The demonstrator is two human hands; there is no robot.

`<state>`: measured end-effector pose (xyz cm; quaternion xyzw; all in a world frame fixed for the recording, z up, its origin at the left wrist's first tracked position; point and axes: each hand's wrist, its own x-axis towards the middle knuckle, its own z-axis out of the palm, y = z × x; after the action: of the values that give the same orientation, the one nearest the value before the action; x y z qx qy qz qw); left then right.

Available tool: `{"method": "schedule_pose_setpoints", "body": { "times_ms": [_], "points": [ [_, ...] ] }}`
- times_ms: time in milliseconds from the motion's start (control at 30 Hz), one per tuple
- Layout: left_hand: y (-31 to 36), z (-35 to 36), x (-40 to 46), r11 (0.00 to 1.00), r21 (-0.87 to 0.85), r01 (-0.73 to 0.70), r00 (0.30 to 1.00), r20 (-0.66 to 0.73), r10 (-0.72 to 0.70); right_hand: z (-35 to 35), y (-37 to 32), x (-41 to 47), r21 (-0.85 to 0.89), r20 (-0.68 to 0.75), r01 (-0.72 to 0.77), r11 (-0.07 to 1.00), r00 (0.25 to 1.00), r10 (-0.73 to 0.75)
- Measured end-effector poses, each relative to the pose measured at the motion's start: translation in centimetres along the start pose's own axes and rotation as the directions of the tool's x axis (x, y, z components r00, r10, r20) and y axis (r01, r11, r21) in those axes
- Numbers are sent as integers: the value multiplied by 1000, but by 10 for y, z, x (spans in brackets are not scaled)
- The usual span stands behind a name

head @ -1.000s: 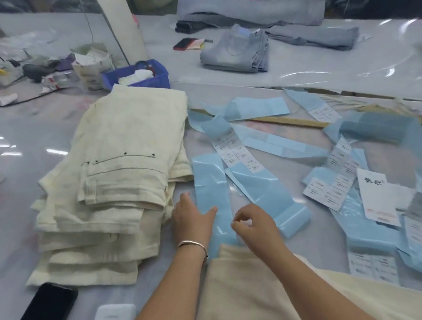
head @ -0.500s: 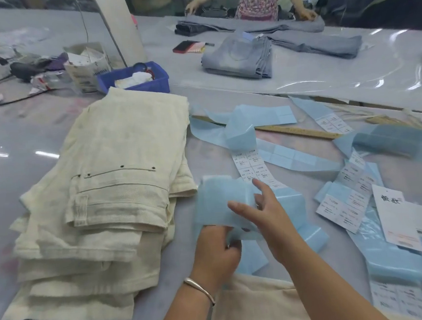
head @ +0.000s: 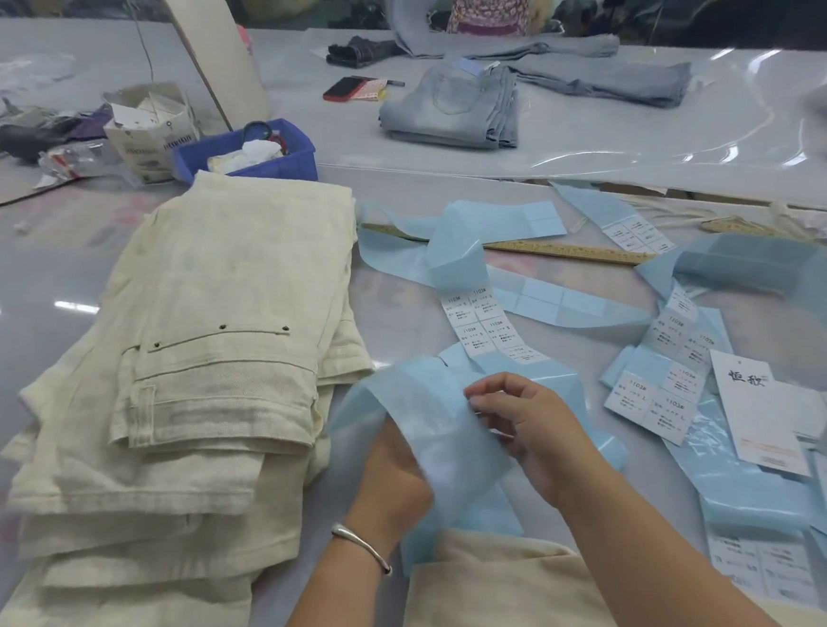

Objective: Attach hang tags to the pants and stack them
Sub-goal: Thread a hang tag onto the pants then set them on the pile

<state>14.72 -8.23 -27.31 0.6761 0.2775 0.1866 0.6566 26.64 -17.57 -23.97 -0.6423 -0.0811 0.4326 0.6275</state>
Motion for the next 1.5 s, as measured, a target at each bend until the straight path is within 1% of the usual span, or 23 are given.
{"method": "schedule_pose_setpoints", "body": {
  "times_ms": [33,67,100,133,233,333,400,467,533,600,667,767,867,933,1033,1100,1167,1233,1300,1367,1400,1467,1500],
  "points": [
    [-1,1,2,989,-116,90,996,33,-87,-1,2,0,-36,-17,12,999,1000,-13],
    [-6,1,3,949,-286,130,988,113,-101,-1,4,1,-79,-43,25,997,999,-29],
    [-6,1,3,875,-444,194,979,149,-141,-1,5,2,-125,-75,38,991,996,-47],
    [-5,4,5,841,-495,218,975,147,-166,0,6,2,-169,-100,49,984,993,-66],
    [-1,5,0,834,-509,212,977,116,-177,6,3,7,-197,-111,35,980,992,-58],
    [-18,-5,-3,953,-302,-23,991,-132,-18,9,1,14,-208,-86,-40,977,996,22],
    [-16,-11,-6,918,-392,-67,989,-146,10,8,2,17,-331,-73,-57,942,997,34],
    [-12,-17,-3,886,-461,-49,984,-176,-37,6,3,14,-388,-22,-80,918,997,77],
    [-6,-19,2,873,-488,-21,960,-254,-119,6,1,9,-291,40,-77,954,995,92],
    [1,-20,10,834,-551,18,922,-313,-227,2,0,5,-106,117,-29,994,992,41],
    [8,-20,17,766,-643,30,901,-315,-300,-2,0,2,-84,198,13,996,980,4],
    [18,-22,27,612,-791,5,880,-288,-378,-3,4,-6,-305,326,60,950,944,45],
    [29,-24,28,502,-865,-11,913,-213,-347,-1,10,-9,-336,231,76,939,973,4],
    [37,-25,23,512,-858,27,951,-136,-279,-2,9,-8,-266,122,84,960,991,-52],
    [47,-27,15,690,-720,81,988,-35,-153,-2,4,0,-311,47,100,945,995,-90],
    [54,-27,11,815,-579,6,999,-36,-33,-1,2,6,-359,-20,109,927,992,-125],
    [60,-26,9,861,-498,-102,994,-90,66,1,-1,9,-368,-57,152,917,981,-185],
    [61,-26,7,893,-402,-201,975,-170,143,2,-5,9,-283,-41,221,933,969,-242],
    [57,-27,7,943,-184,-276,948,-215,236,-1,-13,6,-43,-47,212,976,976,-214],
    [49,-30,7,920,146,-363,905,-179,385,-9,-21,3,272,59,24,962,997,-41],
    [45,-30,6,852,315,-418,872,-123,473,-12,-27,1,322,153,-80,943,988,32],
    [36,-29,3,668,560,-490,808,4,589,-15,-37,2,135,306,-143,980,947,96],
    [31,-28,1,598,628,-498,795,56,604,-14,-41,2,-12,300,-113,994,948,111]
  ]
}}
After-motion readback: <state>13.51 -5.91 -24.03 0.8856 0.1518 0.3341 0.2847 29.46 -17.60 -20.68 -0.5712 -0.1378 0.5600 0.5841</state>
